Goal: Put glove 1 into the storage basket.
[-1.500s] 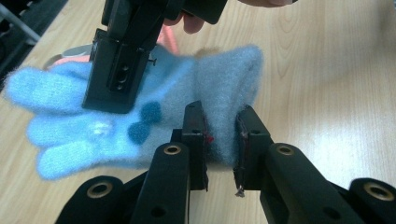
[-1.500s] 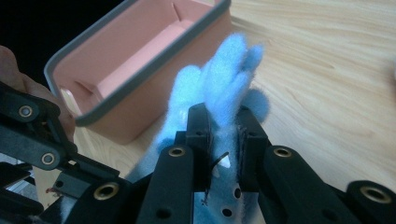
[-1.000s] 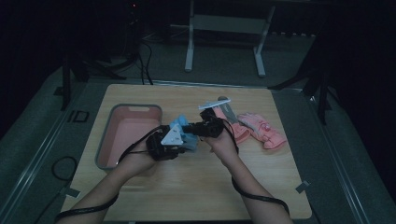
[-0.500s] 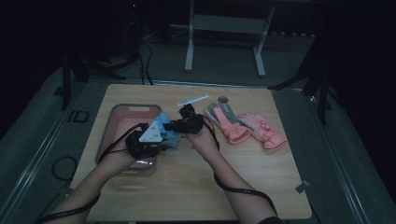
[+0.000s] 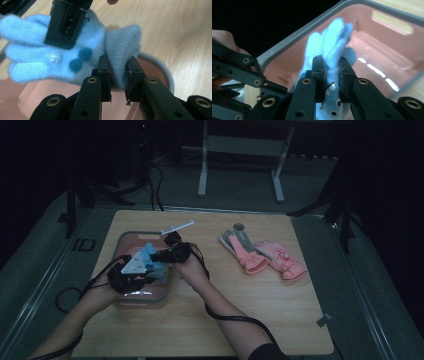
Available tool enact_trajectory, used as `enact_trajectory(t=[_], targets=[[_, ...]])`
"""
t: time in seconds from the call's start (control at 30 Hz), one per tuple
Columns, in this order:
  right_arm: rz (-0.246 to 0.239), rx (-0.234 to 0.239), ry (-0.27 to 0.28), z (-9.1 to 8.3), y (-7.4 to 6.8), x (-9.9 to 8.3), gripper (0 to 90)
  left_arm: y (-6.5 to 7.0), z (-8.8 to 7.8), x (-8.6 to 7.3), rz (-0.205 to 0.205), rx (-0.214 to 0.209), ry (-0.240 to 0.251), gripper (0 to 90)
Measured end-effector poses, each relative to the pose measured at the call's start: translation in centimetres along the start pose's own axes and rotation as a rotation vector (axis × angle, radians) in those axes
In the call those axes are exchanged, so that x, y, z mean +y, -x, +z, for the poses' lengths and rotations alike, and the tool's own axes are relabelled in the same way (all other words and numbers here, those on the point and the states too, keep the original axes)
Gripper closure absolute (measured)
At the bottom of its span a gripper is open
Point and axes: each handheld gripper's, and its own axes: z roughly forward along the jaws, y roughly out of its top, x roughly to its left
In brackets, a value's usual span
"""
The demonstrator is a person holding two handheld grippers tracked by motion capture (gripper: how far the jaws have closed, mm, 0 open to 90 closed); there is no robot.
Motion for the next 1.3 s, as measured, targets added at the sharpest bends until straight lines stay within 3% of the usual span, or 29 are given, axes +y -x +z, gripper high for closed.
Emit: enact_trajectory(t=[0.27, 0.57, 0.7, 0.8, 0.97, 1.07, 1.2, 1.3], targets=[[-0.004, 0.014, -0.023, 3.2, -0.5, 0.5, 79.2, -1.1, -0.2, -2.1, -0.029, -0.003, -0.036, 77.6], [0.029, 0.009, -0.051, 4.7, 0.5, 0.0, 78.8, -1.6, 1.2, -2.7, -0.037, -0.008, -0.072, 77.5], [0.059, 0.004, -0.087, 5.3, 1.7, -0.1, 78.2, -1.9, 2.0, -2.6, -0.052, -0.004, -0.098, 77.5], [0.068, -0.019, -0.106, 5.7, 2.0, 0.0, 78.0, -2.3, 2.6, -2.6, -0.061, -0.013, -0.109, 77.4], [0.026, -0.083, -0.130, 6.2, 1.7, 0.4, 77.1, -3.1, 3.3, -2.5, -0.064, -0.024, -0.122, 77.4], [0.022, -0.109, -0.142, 6.4, 1.7, 0.7, 69.9, -3.6, 3.7, -2.6, -0.079, -0.041, -0.135, 77.3], [0.003, -0.170, -0.114, 6.0, 1.6, 0.7, 55.8, -4.0, 4.2, -2.3, -0.067, -0.039, -0.176, 76.8], [0.007, -0.166, -0.092, 5.6, 1.6, 0.6, 49.7, -4.3, 4.4, -2.3, -0.073, -0.040, -0.197, 76.2]])
